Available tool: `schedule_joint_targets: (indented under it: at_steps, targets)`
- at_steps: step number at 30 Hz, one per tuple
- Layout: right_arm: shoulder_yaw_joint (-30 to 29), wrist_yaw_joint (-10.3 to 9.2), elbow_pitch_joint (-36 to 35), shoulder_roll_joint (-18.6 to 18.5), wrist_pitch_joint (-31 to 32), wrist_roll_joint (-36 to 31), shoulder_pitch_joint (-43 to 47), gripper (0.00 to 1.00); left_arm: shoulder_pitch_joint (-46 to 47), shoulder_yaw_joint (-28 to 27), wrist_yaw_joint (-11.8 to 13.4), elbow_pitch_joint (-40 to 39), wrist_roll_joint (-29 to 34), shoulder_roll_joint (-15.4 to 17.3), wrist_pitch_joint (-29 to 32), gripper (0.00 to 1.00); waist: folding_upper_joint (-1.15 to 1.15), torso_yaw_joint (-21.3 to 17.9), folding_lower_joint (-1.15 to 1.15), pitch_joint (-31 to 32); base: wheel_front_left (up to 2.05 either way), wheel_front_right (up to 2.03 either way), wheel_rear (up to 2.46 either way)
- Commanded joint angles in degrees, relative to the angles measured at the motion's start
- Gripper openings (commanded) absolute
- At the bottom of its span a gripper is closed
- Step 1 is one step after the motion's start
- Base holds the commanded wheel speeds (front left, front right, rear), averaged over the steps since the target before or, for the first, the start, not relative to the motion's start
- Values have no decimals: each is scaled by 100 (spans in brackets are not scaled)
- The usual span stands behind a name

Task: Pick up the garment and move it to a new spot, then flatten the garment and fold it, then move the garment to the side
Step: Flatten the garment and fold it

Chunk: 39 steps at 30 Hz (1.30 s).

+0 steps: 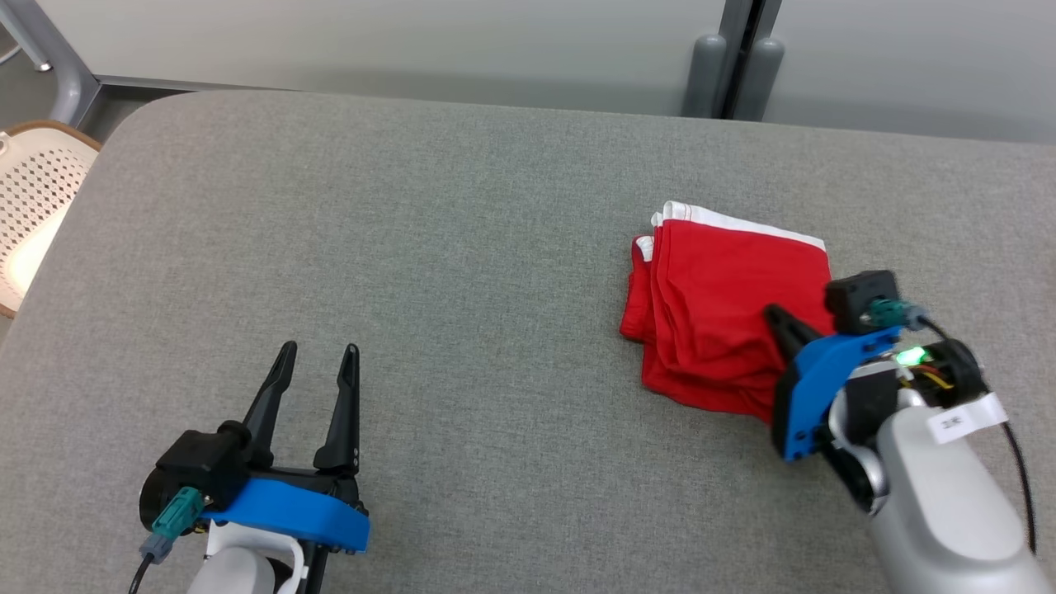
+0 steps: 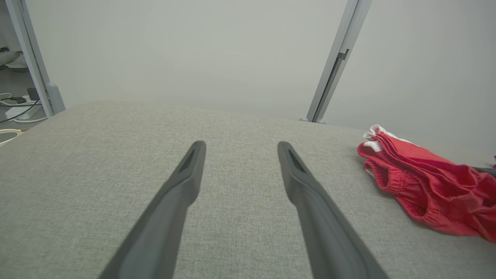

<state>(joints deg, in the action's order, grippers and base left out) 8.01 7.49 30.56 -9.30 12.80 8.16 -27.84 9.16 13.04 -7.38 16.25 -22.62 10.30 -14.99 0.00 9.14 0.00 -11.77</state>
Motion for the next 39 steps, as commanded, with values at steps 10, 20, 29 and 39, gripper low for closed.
schedule_joint_targets:
  at_steps: [10,20,29,39]
  targets:
    - [1574,1,-413,413,-62,577,679,0,-176,-80,-8,55,-21,21,-22,100,0,-85,0,248,0,0,0]
    - [2054,1,-1313,517,-377,1299,1289,68,-340,-240,-8,131,-42,29,-22,100,0,-303,0,532,0,0,0]
    - [351,1,-2305,584,-1163,709,1974,100,-613,-463,-5,173,22,53,-22,100,0,-579,0,851,0,0,0]
    - [-1020,1,-2617,607,-1231,203,2352,100,-669,-600,-3,186,50,87,-22,100,0,-762,0,893,0,0,0]
